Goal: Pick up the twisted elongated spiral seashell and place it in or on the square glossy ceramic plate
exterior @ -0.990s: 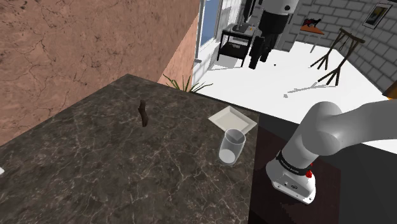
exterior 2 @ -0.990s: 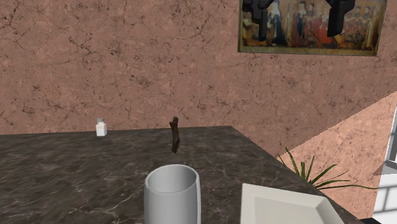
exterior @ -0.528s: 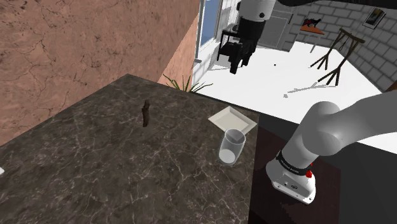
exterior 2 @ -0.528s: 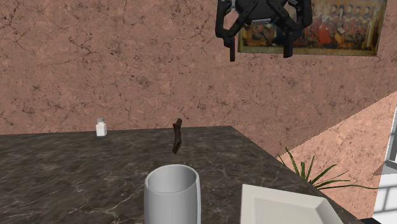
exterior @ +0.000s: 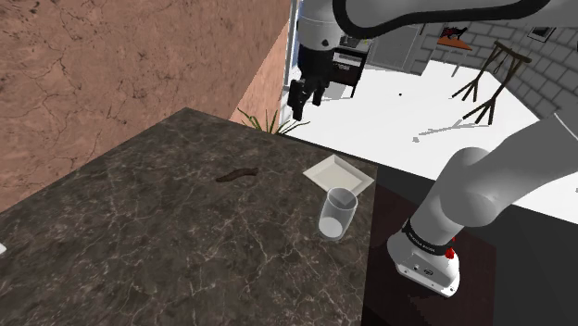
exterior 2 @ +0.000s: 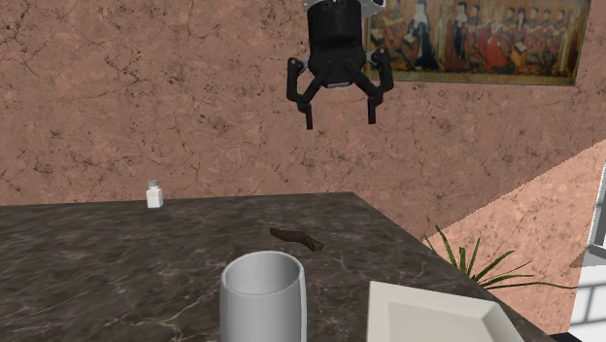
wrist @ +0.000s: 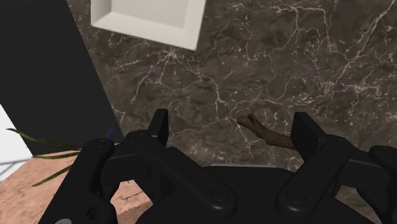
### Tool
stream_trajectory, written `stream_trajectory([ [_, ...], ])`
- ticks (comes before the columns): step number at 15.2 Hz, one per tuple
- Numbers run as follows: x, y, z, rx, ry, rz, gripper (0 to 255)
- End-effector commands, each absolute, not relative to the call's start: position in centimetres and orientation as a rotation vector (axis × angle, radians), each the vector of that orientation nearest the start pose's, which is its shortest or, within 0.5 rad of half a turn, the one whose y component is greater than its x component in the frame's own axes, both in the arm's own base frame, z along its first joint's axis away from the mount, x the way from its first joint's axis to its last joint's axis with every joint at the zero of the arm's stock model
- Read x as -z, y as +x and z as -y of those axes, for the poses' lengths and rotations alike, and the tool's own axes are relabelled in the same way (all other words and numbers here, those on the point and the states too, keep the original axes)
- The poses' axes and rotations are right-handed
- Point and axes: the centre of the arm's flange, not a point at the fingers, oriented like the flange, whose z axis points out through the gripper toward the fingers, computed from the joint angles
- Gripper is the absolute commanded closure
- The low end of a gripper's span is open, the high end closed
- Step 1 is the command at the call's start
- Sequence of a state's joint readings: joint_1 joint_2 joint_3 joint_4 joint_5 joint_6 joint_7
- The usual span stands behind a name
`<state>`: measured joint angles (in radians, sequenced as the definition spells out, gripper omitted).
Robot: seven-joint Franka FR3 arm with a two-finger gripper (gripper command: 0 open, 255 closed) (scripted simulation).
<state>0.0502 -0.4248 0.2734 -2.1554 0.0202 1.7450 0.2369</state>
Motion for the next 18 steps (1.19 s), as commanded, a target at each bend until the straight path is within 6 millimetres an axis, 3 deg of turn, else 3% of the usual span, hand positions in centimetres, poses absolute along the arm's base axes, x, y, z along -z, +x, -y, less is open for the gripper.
stream_trajectory([
  [1,-55.3,42.0,-17.0,0.047,-3.236,0.121,0],
  [18,-46.1,55.7,-32.9,0.094,-3.308,0.325,0],
])
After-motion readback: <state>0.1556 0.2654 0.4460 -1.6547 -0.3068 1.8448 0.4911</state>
